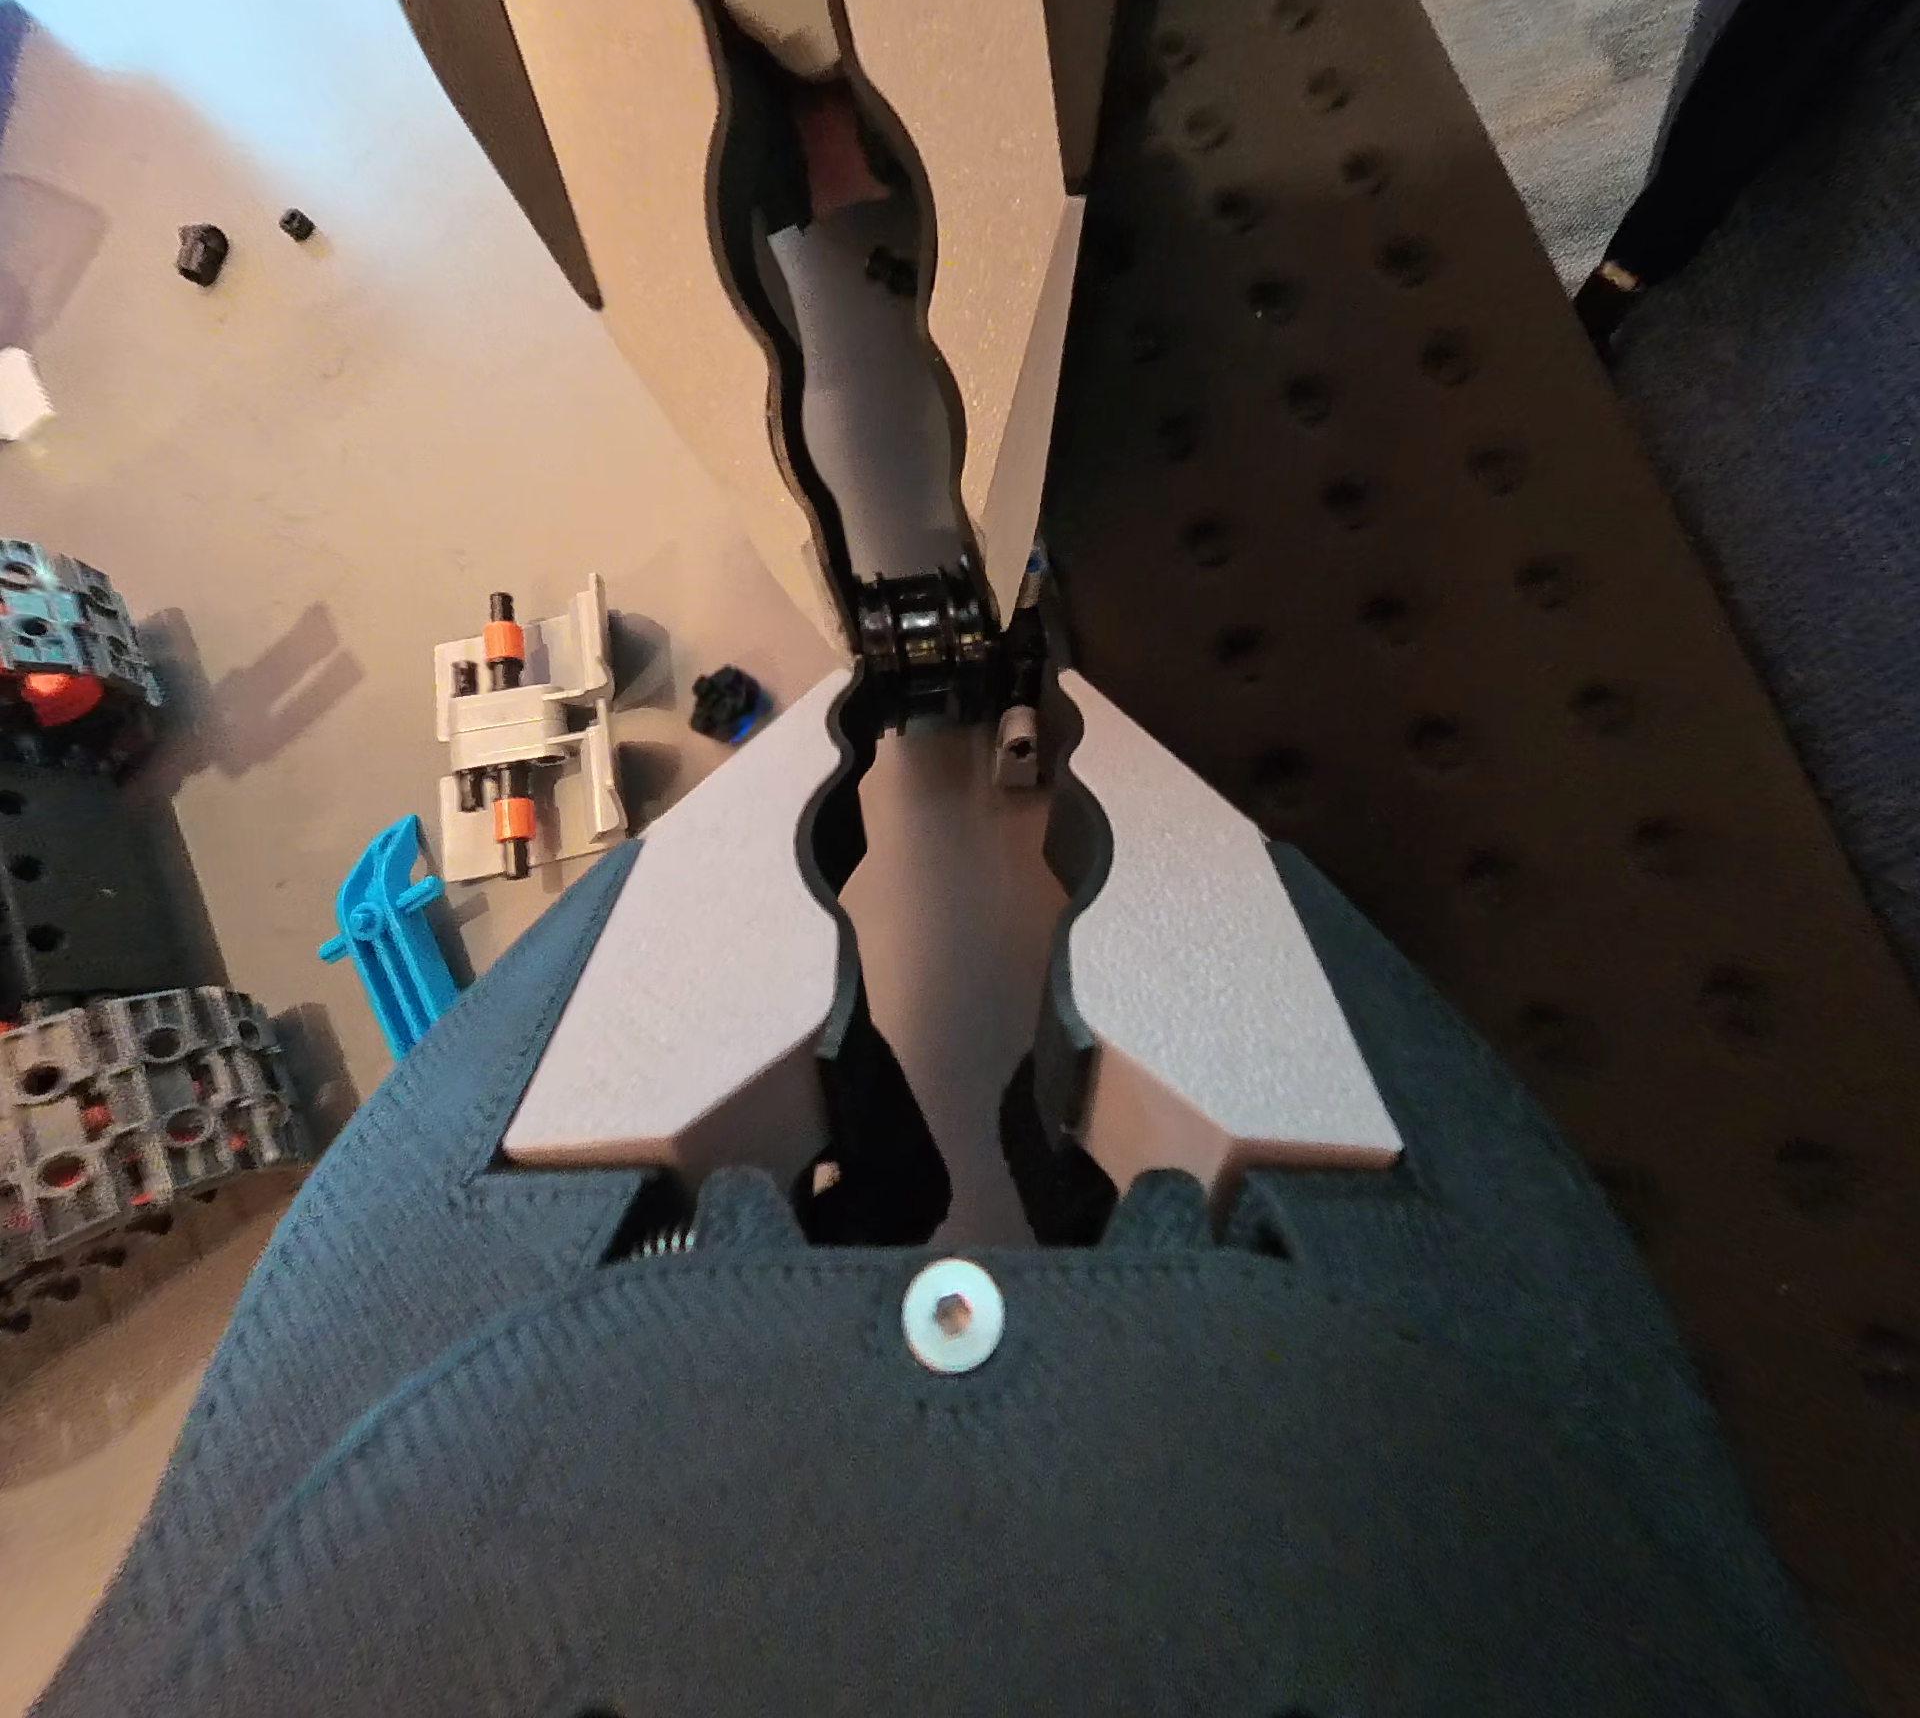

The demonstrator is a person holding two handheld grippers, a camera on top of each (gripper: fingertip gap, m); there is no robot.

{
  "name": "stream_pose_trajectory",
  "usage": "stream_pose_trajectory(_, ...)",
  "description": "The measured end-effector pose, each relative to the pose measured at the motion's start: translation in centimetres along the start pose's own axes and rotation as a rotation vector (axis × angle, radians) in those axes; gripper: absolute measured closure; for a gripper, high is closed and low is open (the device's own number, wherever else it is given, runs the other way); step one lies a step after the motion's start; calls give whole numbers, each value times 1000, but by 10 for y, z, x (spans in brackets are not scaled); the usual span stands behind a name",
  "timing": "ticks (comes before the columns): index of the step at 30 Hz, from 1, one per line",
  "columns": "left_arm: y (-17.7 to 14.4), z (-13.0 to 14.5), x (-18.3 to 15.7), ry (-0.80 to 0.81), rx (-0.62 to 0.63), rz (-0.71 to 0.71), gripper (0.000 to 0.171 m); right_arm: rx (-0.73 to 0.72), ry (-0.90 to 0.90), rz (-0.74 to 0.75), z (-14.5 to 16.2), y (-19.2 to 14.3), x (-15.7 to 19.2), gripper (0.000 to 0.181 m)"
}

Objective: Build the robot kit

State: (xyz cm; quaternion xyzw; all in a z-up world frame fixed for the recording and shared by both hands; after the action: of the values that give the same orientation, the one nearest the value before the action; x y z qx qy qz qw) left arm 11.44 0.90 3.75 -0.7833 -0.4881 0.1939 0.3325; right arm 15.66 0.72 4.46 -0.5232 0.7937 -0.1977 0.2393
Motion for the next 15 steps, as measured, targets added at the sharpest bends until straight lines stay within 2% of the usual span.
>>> stream_pose_trajectory(3,-5,-1,5,166,97,-142,141,-11,-27,39,-2,-1,-2,151)
stream_pose_trajectory(6,-4,3,3,314,173,-221,141,-18,-123,94,-1,-2,-2,160)
stream_pose_trajectory(8,-6,3,6,332,191,-258,139,-32,-191,135,-2,-3,-2,161)
stream_pose_trajectory(11,-12,6,9,298,178,-264,131,-38,-292,194,-2,-4,0,162)
stream_pose_trajectory(15,-22,4,12,83,37,-144,120,-27,-452,285,-4,-2,0,162)
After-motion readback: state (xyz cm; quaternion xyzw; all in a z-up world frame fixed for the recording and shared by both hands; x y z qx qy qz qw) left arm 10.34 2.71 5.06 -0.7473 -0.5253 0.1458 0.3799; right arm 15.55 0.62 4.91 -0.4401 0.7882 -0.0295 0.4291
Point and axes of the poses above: each gripper's, where its closed fingertips meet, y out along the fingers, z out of its underside, x = y × z across the jaws, the point moved 3 cm from there along -y, back along the fingers, and after that the axes turned 14 degrees about z, right-handed, at the moved point
